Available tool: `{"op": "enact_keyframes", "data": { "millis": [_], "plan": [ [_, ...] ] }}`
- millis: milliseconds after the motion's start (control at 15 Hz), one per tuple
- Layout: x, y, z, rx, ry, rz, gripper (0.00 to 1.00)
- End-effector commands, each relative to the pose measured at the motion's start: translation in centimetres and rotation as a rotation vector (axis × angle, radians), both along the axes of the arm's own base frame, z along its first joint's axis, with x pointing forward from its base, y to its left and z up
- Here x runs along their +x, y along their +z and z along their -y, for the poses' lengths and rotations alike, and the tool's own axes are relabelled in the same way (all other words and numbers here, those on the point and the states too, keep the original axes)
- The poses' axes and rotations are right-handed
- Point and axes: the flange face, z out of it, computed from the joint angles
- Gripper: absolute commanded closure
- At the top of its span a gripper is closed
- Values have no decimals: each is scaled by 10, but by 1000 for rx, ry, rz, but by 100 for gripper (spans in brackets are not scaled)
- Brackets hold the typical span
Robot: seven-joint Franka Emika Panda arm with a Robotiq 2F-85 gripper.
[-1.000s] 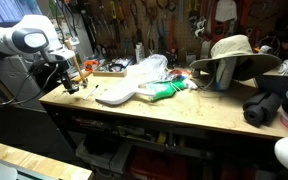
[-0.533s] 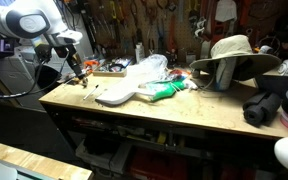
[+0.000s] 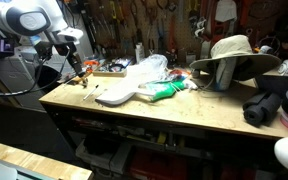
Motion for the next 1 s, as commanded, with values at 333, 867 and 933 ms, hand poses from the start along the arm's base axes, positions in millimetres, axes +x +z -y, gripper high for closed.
{"op": "enact_keyframes", "data": {
  "millis": [333, 867, 933],
  "plan": [
    [90, 57, -23, 13, -53, 30, 81],
    [183, 69, -34, 115, -230, -69, 81],
    [192, 63, -37, 122, -255, -50, 81]
  ]
}}
